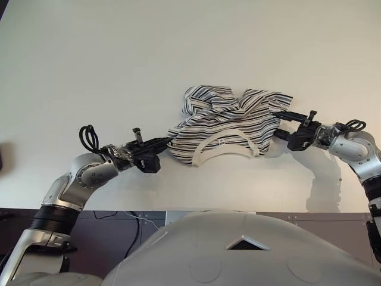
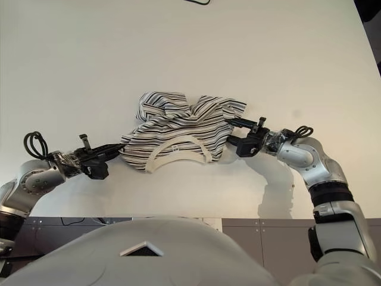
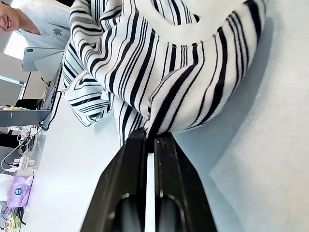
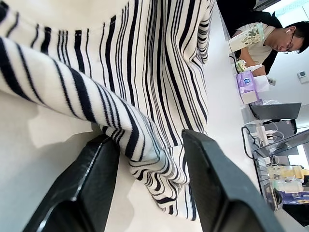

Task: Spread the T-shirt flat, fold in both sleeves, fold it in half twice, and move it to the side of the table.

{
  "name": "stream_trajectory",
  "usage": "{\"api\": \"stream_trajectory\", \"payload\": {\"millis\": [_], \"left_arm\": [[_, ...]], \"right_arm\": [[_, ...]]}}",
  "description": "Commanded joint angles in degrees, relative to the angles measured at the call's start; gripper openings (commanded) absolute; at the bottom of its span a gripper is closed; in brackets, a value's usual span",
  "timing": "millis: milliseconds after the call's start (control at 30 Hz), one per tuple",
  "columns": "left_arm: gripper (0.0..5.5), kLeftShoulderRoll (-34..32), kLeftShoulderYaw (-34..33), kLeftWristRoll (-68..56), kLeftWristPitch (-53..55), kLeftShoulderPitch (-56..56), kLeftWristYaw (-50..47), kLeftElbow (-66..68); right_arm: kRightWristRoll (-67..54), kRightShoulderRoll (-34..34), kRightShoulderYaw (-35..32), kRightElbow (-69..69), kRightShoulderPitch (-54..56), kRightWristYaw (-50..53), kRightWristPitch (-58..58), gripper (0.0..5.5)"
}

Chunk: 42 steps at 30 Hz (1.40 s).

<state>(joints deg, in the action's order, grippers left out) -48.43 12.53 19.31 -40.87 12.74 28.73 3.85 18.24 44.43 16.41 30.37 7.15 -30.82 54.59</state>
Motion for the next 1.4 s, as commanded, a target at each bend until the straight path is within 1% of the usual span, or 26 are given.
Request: {"api": "stream_trajectory", "payload": {"millis": [33,167,233,367,533,667,767,867,967,1133,1267,1400], "left_arm": [[0.12,-0.75,-0.46,-0.26,0.99,-0.05,1.2,0.09],[0.12,-0.44,0.08,0.23,1.04,1.75,1.3,-0.46],[0.12,-0.74,0.12,0.28,1.0,2.15,1.53,-0.49],[0.12,-1.19,0.37,0.17,1.01,1.38,2.52,-0.19],[0.12,-1.13,0.88,-0.01,0.79,0.46,3.77,0.02],[0.12,-1.12,1.04,-0.28,1.17,0.06,4.9,-0.86],[0.12,-1.9,0.68,0.53,0.69,-0.24,5.21,-0.09],[0.12,-2.74,-0.03,2.61,0.37,1.24,4.0,1.27],[0.12,-2.51,-0.07,5.8,1.19,4.11,1.5,2.09],[0.12,-1.1,-0.41,5.04,1.77,7.48,-0.71,-1.01],[0.12,-0.34,-0.83,4.3,2.98,8.61,-1.36,-3.76],[0.12,-0.1,-1.18,4.49,3.73,9.79,-2.02,-4.99]], "right_arm": [[-11.27,-1.76,-1.67,-6.61,1.87,-4.36,-7.29,2.28],[-18.05,-2.34,-4.41,-11.25,5.63,-7.11,-14.38,2.28],[-16.4,-1.05,-4.54,-10.5,6.23,-8.15,-13.35,2.28],[-8.18,1.26,-3.3,-0.08,8.86,-7.85,-7.96,2.28],[-0.71,-1.74,-1.65,13.92,12.14,-1.73,-4.99,2.28],[7.3,-4.38,2.54,22.7,16.25,4.11,-4.44,2.28],[12.92,-1.34,5.95,26.81,17.69,6.29,-3.13,2.28],[13.28,3.7,7.2,27.85,17.81,3.75,-0.01,2.28],[5.84,8.21,7.18,23.31,15.09,-6.77,2.54,2.28],[-11.91,9.93,4.09,8.27,10.1,-18.05,-2.56,2.28],[-17.97,11.0,2.62,-2.8,5.67,-21.82,-5.07,2.28],[-17.79,12.72,1.45,-5.62,0.03,-22.66,-2.47,2.28]]}}
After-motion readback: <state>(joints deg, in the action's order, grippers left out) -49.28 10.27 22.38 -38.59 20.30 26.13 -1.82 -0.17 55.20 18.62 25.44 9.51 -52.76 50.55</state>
